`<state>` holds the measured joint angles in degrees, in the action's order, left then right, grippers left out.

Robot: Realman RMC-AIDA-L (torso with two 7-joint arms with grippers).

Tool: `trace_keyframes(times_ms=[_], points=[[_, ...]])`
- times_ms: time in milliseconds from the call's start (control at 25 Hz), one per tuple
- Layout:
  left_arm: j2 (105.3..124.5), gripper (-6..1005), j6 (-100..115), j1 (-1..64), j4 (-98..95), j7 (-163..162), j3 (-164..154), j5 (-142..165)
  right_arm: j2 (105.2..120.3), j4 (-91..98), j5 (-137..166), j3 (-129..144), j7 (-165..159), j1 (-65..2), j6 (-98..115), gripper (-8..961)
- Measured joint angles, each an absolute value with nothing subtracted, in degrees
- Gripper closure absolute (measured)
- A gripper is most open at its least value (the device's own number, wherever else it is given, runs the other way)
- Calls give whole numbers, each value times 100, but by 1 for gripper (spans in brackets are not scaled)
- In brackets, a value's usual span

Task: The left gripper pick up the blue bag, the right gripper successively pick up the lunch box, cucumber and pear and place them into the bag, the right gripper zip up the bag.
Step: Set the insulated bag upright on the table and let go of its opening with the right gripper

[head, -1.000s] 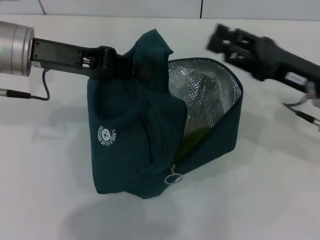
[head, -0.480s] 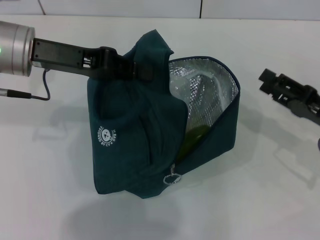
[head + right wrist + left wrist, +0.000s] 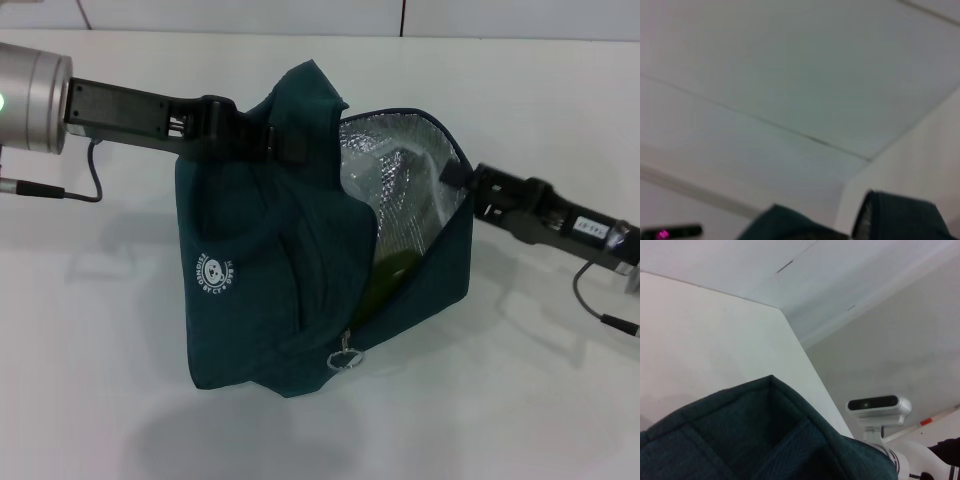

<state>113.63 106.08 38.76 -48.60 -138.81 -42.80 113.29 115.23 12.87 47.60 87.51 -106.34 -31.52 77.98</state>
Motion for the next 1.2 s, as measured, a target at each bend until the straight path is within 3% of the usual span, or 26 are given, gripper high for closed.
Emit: trace_keyframes(times_ms=[360, 1000, 1200], points=[[11364, 959, 10612, 3864, -4860, -13862, -4280, 11330, 11514, 1443, 4895, 8844, -10341, -3092, 7726, 336], [11400, 959, 10632, 3910, -4860, -13868, -4360, 11305, 11483, 1505, 4880, 8439, -9993, -3019, 8293, 913], [11495, 959, 10643, 4109, -4767, -13898, -4359, 11288, 11287, 1821, 4901, 8046, -9863, -2758, 8851, 929]])
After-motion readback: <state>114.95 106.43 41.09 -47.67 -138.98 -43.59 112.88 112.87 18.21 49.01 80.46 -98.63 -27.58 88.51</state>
